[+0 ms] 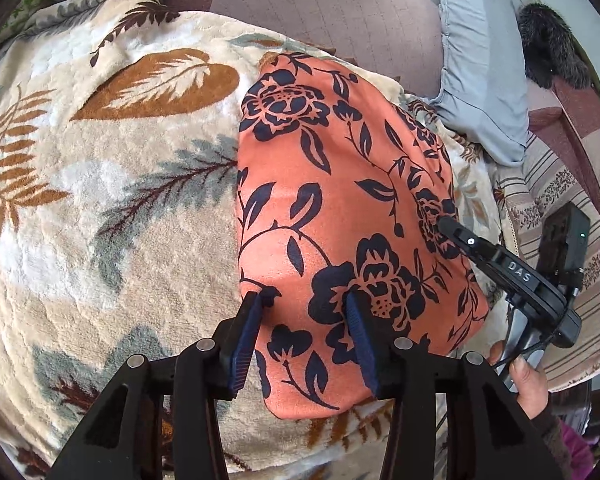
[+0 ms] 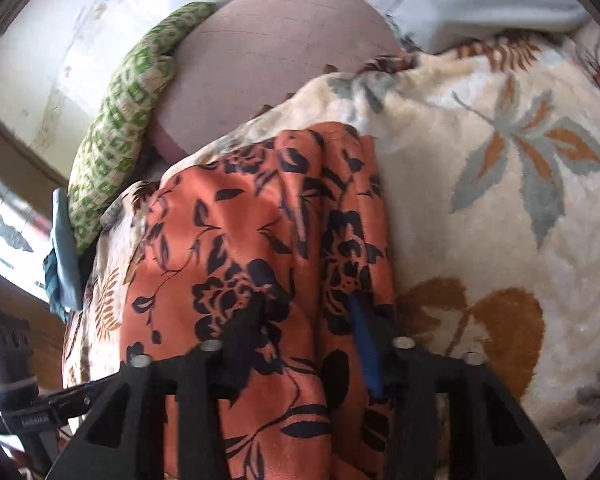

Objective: Fold small clothes

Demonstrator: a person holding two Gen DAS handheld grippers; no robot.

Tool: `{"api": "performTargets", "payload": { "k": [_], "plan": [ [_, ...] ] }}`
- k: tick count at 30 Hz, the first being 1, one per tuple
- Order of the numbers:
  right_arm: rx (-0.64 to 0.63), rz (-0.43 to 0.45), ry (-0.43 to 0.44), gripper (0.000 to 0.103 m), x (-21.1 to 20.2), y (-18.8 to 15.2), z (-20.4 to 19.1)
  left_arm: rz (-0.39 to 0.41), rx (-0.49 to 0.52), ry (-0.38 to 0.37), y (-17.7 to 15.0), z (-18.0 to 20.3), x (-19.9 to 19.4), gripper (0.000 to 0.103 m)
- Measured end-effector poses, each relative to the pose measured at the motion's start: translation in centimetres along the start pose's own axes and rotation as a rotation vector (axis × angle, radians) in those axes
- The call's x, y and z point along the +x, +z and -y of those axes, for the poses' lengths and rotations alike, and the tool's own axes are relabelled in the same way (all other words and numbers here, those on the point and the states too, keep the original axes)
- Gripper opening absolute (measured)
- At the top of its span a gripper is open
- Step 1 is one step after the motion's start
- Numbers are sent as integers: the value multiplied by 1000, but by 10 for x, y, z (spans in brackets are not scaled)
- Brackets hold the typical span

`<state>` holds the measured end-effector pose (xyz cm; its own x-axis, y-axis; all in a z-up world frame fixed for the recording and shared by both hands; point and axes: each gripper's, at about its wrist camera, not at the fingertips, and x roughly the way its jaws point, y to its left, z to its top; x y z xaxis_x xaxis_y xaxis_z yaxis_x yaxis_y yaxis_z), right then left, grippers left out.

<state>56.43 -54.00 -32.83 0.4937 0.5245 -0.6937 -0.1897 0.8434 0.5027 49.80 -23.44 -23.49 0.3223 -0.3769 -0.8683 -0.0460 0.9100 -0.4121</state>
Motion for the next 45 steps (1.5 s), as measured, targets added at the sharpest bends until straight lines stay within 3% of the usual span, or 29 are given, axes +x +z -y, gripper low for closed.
{"api": "performTargets", "payload": {
  "k": [1,4,7,10,13,17,19,20,22,23,24,26,31,35,36,37,39,41,43,45],
  "plan": [
    [-26,20,-38,11,-3,-1,-2,1,5,6,0,0,3,52],
    [-38,-45,-97,11,16,-6,6,-31,-21,17,-1,-2,19,56],
    [11,7,-51,23,-6,-5,5,-19,-35,-8,-2,-6,7,54],
    [32,69,46,24,-44,-17,3,26,-3,-18,-9,-1,-17,51],
    [7,71,63,24,-62,-43,0,56,60,0,-26,11,-21,52],
    [4,-26,-59,21,-42,-76,10,-53,82,93,-38,17,20,52],
    [3,-25,-71,22,-48,-72,6,-58,66,82,-36,14,18,51],
    [5,-24,-64,26,-53,-66,3,-56,51,47,-35,12,10,51],
    [22,34,-16,46,-69,-53,3,-38,48,-16,-30,8,-9,49],
    [45,68,-11,65,-75,-48,7,-17,42,-43,-25,4,-20,49],
    [77,93,-7,77,-78,-42,13,10,25,-67,-19,-1,-29,49],
    [136,87,20,77,-71,-29,27,38,-26,-102,-5,-16,-39,52],
    [211,-13,48,77,-23,-17,47,-48,-157,-187,30,-48,-15,52],
    [215,-67,167,77,6,-15,52,-96,-215,-224,50,-51,16,52],
    [203,-86,213,77,12,-16,50,-98,-220,-231,53,-50,22,55],
    [179,-89,220,77,16,-16,46,-87,-216,-224,55,-49,26,65],
    [144,-86,227,77,21,-15,43,-55,-193,-197,57,-44,32,74],
    [137,-71,177,72,25,-14,48,-64,-191,-167,58,-43,46,78],
    [119,-66,130,65,29,-15,47,-145,-235,-218,57,-50,71,77],
    [79,-64,57,64,31,-16,35,-122,-264,-230,57,-49,70,75]
  ]
}}
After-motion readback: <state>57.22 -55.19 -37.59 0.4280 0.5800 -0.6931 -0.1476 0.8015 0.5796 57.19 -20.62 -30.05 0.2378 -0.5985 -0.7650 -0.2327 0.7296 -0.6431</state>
